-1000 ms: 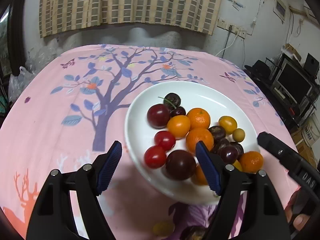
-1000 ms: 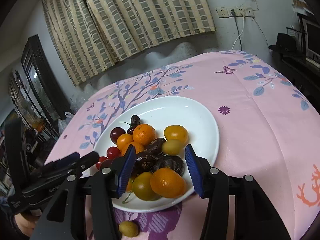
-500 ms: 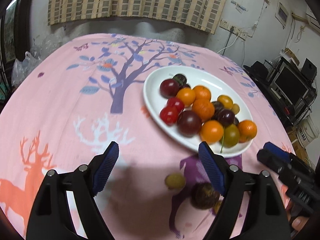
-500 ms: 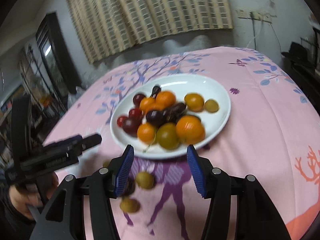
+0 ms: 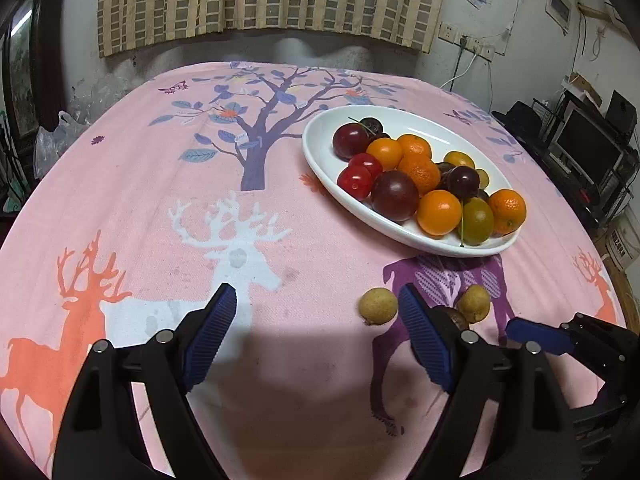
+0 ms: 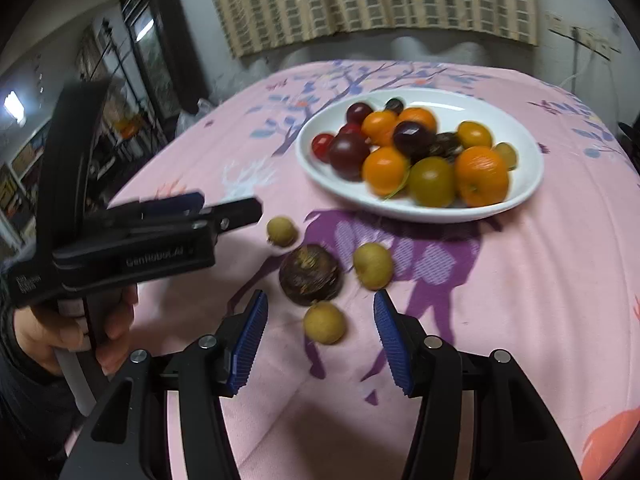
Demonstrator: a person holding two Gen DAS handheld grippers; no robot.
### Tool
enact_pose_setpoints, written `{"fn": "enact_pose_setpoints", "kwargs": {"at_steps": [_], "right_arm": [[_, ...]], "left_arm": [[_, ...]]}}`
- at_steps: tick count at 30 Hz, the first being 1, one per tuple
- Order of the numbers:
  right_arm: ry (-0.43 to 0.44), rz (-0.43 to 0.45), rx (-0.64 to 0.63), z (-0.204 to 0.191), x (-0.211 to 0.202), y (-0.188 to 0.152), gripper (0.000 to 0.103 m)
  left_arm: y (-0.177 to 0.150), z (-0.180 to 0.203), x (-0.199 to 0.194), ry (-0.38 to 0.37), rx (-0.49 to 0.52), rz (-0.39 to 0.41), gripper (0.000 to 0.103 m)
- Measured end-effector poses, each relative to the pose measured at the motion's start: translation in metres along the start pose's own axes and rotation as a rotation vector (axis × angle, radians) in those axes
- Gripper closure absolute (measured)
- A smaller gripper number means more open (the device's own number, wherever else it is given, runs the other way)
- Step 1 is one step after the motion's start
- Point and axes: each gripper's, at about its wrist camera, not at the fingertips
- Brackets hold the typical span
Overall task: Organize fruits
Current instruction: 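Grasp another yellow-green longan with the right gripper, then grasp a yellow-green longan with the left gripper while the right gripper holds its longan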
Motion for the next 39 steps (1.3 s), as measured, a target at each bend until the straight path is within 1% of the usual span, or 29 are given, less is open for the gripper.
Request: {"fn": "enact_pose_setpoints", "kwargs": {"at_steps": [4, 5, 6, 7, 8, 9, 13, 18, 21, 22, 23, 24, 25, 27, 28, 30, 31, 33, 36, 39], "right_arm": [[-0.036, -0.040, -0.043, -0.008, 0.011, -0.006, 0.047], [-0.044, -0.046, -0.049, -0.009, 0.013, -0.008, 0.049], [-0.060, -0.054, -0.062, -0.011, 0.016, -0.009, 0.062], [-0.098, -0.056, -0.089, -0.015, 0.019, -0.011, 0.071], [-0.113, -0.050, -0.106, -0.017, 0.019, -0.011, 0.073], [-0.111, -0.055, -0.110, -0.018, 0.018, -0.011, 0.078], [-0.105, -0.040, -0.103, -0.018, 0.010, -0.010, 0.078], [-0.129, -0.024, -0.046, -0.004, 0.004, -0.005, 0.078], [-0.125, -0.021, -0.028, 0.001, 0.001, -0.004, 0.078], [-0.124, -0.020, -0.028, 0.000, 0.001, -0.004, 0.078], [-0.120, -0.018, -0.028, 0.000, 0.000, -0.003, 0.078], [-0.114, -0.017, -0.027, 0.001, -0.001, -0.003, 0.078], [-0.110, -0.018, -0.028, 0.001, -0.001, -0.003, 0.078], [-0.109, -0.018, -0.026, 0.002, 0.001, -0.002, 0.078], [-0.106, -0.019, -0.023, 0.002, 0.002, -0.001, 0.078], [-0.104, -0.019, -0.021, 0.003, 0.002, 0.000, 0.078], [-0.103, -0.017, -0.017, 0.004, 0.001, 0.000, 0.078], [-0.100, -0.008, -0.010, 0.005, -0.001, 0.001, 0.078], [-0.089, 0.017, 0.008, 0.008, -0.007, 0.003, 0.078], [-0.072, 0.063, 0.039, 0.011, -0.015, 0.007, 0.078]], "left_arm": [[-0.001, -0.003, 0.003, -0.002, -0.005, -0.012, 0.022], [-0.001, -0.003, 0.004, -0.004, -0.009, -0.016, 0.022], [-0.001, -0.004, 0.005, -0.007, -0.014, -0.022, 0.022], [-0.002, -0.005, 0.006, -0.010, -0.020, -0.027, 0.022], [-0.002, -0.006, 0.007, -0.013, -0.023, -0.030, 0.022], [-0.003, -0.006, 0.008, -0.016, -0.028, -0.035, 0.022], [-0.003, -0.004, 0.008, -0.024, -0.022, -0.034, 0.022], [-0.005, 0.008, 0.011, -0.031, 0.040, -0.032, 0.022], [-0.005, 0.015, 0.016, -0.037, 0.057, -0.042, 0.022], [-0.005, 0.017, 0.019, -0.041, 0.059, -0.050, 0.027], [-0.004, 0.019, 0.021, -0.048, 0.063, -0.058, 0.033], [-0.003, 0.022, 0.025, -0.062, 0.073, -0.074, 0.037], [-0.002, 0.025, 0.030, -0.073, 0.085, -0.089, 0.044], [-0.001, 0.029, 0.033, -0.048, 0.094, -0.071, 0.048], [0.000, 0.030, 0.036, -0.042, 0.103, -0.075, 0.057], [0.001, 0.032, 0.037, -0.036, 0.118, -0.068, 0.065], [0.001, 0.033, 0.037, -0.057, 0.123, -0.066, 0.079], [0.001, 0.035, 0.035, -0.050, 0.133, -0.073, 0.080], [0.002, 0.032, 0.026, -0.066, 0.104, -0.081, 0.080], [0.009, 0.029, 0.013, -0.076, 0.093, -0.056, 0.080]]}}
Point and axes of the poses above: each gripper's, at about its wrist camera, not at the fingertips, and x roughly the way its jaws point, z to its right, y to its top, and after that the axes turned 8 degrees about x, right-handed
